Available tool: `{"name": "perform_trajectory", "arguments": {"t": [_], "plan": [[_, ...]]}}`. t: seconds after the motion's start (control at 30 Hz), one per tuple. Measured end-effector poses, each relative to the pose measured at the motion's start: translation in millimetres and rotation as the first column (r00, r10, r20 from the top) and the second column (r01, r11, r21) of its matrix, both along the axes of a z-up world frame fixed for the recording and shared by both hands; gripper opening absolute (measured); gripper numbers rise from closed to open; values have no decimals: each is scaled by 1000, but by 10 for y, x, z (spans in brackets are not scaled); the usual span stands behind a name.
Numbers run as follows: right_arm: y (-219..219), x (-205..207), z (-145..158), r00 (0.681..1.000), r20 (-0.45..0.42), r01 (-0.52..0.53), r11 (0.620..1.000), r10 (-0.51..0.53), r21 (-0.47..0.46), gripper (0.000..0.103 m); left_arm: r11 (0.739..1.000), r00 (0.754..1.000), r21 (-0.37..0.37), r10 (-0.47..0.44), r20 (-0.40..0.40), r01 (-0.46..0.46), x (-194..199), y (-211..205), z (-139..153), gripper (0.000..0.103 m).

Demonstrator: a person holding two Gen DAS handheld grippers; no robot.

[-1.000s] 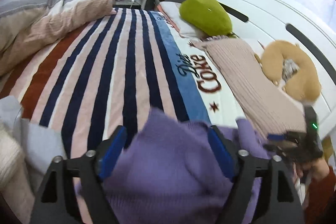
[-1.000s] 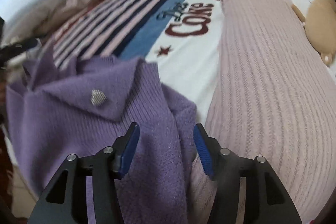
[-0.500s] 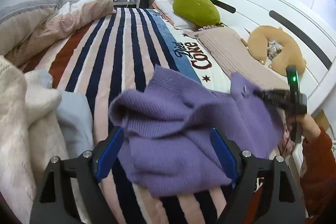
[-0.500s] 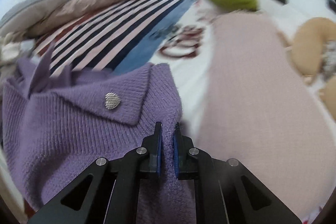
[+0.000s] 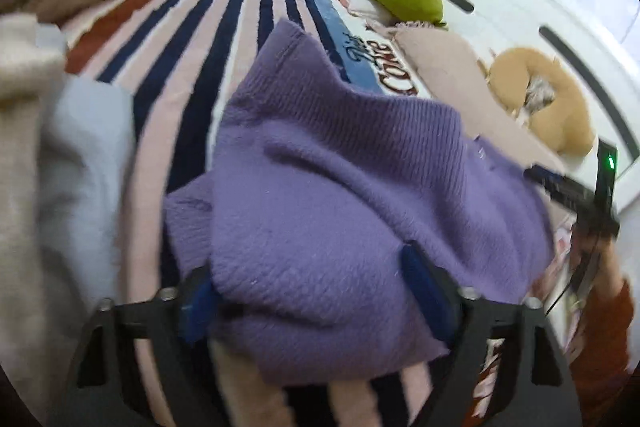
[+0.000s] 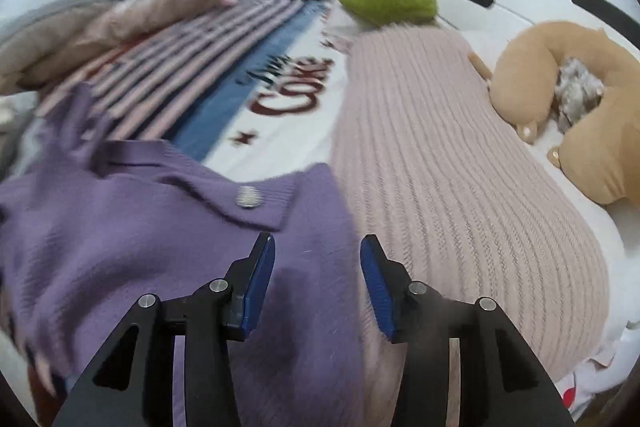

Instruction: Fold large clothes

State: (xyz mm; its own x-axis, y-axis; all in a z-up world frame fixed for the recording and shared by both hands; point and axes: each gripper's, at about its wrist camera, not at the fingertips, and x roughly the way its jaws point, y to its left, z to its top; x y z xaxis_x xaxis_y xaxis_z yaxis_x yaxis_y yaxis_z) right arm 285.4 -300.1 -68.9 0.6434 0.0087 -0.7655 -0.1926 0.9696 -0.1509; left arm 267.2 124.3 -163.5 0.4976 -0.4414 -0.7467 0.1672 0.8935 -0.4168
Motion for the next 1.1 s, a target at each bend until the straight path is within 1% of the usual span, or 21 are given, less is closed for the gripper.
{"name": "perform_trajectory", "arguments": {"t": [0.07, 0.1, 0.13, 0.23, 0.37, 0.43, 0.5, 0.53, 0.57, 0.6, 0.67, 0.7, 0.73, 0.77, 0.8, 0.83, 0.93, 1.0, 1.03, 1.07, 1.1], "plan": [[60, -119, 75, 999, 12, -43, 999, 43, 12, 40, 998, 999, -48, -33, -21, 32, 3, -55, -49, 35], [111, -185, 103, 997, 18, -69, 998, 69, 12, 40, 998, 999, -44, -43, -20, 42, -33, -103, -50, 32], [149, -279, 117, 996, 22, -90, 996, 90, 8, 40, 999, 999, -20, -49, 1, 49, -83, -145, -21, 20], [265, -425, 87, 989, 8, -148, 989, 147, 14, 40, 998, 995, 5, -67, 70, 67, -371, -183, 143, 15], [299, -562, 15, 980, -10, -199, 979, 200, 52, 40, 998, 994, 8, -60, 93, 59, -827, -32, 226, 14], [290, -623, -5, 977, -13, -209, 975, 211, 80, 40, 999, 996, -9, -42, 75, 43, -964, 49, 186, 13], [263, -645, -41, 977, -22, -211, 972, 214, 105, 40, 999, 997, 2, -51, 63, 51, -1066, 63, 104, 14], [269, -656, -62, 976, -28, -214, 971, 218, 111, 40, 997, 996, 33, -68, 66, 65, -1107, 39, 66, 18], [282, -661, -88, 975, -33, -217, 970, 222, 109, 40, 996, 995, 57, -75, 63, 72, -1123, 18, 47, 27], [301, -656, -113, 974, -39, -219, 971, 224, 99, 40, 995, 996, 73, -72, 54, 68, -1131, 10, 54, 31], [321, -628, -127, 973, -49, -221, 971, 226, 90, 40, 996, 996, 55, -73, 45, 70, -1133, 34, 128, 43], [327, -601, -109, 973, -50, -222, 971, 227, 93, 40, 996, 995, 37, -81, 59, 79, -1139, 39, 232, 49], [330, -570, -81, 973, -48, -221, 971, 226, 96, 42, 996, 993, 32, -86, 84, 84, -1148, 33, 318, 60], [333, -518, -47, 973, -46, -219, 971, 224, 94, 46, 996, 989, 36, -90, 117, 86, -1156, 24, 415, 67], [339, -460, -14, 973, -45, -220, 971, 225, 89, 54, 995, 984, 52, -91, 150, 84, -1134, 0, 525, 68], [355, -404, 10, 973, -46, -223, 971, 227, 82, 57, 994, 980, 75, -91, 176, 79, -1087, -32, 629, 71], [464, -205, 35, 963, -87, -249, 965, 256, 83, 57, 991, 978, 86, -117, 172, 104, -830, -164, 763, 71], [604, -121, 18, 946, -120, -286, 950, 301, 126, 53, 984, 972, 76, -171, 160, 160, -640, -323, 788, 68], [669, -91, -1, 936, -134, -306, 940, 325, 150, 41, 981, 969, 79, -189, 158, 178, -568, -399, 798, 57], [769, -50, -47, 928, -150, -318, 935, 342, 159, 35, 978, 967, 82, -203, 156, 192, -498, -481, 814, 50], [832, -12, -84, 927, -163, -316, 937, 339, 149, 29, 976, 965, 93, -211, 154, 199, -413, -574, 842, 50]]}}
